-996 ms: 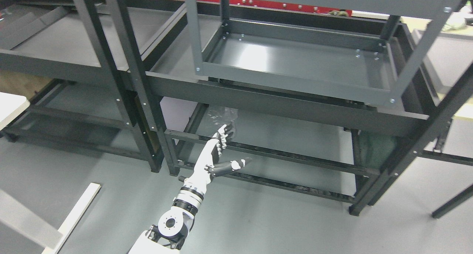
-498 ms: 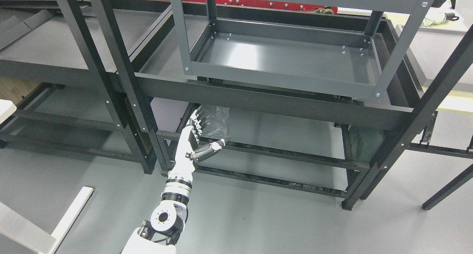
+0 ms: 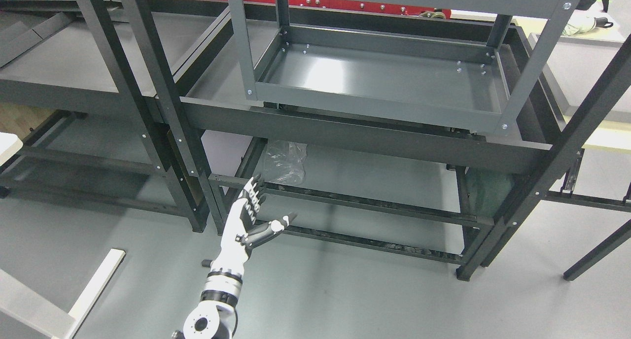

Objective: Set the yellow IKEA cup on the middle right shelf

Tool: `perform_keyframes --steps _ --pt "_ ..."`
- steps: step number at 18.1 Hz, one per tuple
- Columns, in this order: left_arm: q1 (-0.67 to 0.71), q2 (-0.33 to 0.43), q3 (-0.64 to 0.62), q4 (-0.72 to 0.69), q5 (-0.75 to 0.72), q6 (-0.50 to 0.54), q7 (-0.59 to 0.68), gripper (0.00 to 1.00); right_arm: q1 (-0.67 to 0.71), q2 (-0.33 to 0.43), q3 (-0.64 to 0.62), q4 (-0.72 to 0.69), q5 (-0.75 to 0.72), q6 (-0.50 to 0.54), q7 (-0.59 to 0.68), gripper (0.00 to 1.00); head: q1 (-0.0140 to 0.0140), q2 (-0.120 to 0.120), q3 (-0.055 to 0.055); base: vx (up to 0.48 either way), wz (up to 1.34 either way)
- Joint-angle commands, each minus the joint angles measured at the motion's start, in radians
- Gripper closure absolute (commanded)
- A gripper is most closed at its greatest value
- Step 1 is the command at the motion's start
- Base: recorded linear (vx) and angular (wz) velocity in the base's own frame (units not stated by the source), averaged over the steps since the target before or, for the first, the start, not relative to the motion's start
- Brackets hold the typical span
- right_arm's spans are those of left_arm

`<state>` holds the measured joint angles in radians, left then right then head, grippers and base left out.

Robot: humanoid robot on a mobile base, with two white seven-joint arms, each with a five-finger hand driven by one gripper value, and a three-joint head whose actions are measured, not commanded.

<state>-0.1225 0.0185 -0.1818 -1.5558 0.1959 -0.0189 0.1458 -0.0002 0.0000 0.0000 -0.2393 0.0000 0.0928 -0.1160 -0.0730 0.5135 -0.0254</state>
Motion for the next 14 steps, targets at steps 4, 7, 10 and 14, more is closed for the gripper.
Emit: perform_keyframes --steps 4,7,10,14 --pt "0.138 0.103 0.154 -0.055 -0.004 -0.135 -0.156 0.01 0.014 -0.017 0.017 0.0 -0.025 0.001 -0.001 0.01 0.0 0.0 0.0 -0.001 0.01" --pt "0.144 0.046 0.226 -0.012 -0.003 -0.15 -0.166 0.01 0.014 -0.017 0.017 0.0 -0.025 0.001 -0.001 0.01 0.0 0.0 0.0 0.0 0.0" --pt "0.138 0.043 0.234 -0.007 -0.003 -0.15 -0.166 0.01 0.014 -0.017 0.017 0.0 -0.025 0.001 -0.001 0.01 0.0 0.0 0.0 0.0 0.0" --pt "0.136 0.015 0.226 -0.012 -0.003 -0.151 -0.166 0.01 0.014 -0.017 0.017 0.0 -0.025 0.001 -0.001 0.01 0.0 0.0 0.0 0.0 0.0"
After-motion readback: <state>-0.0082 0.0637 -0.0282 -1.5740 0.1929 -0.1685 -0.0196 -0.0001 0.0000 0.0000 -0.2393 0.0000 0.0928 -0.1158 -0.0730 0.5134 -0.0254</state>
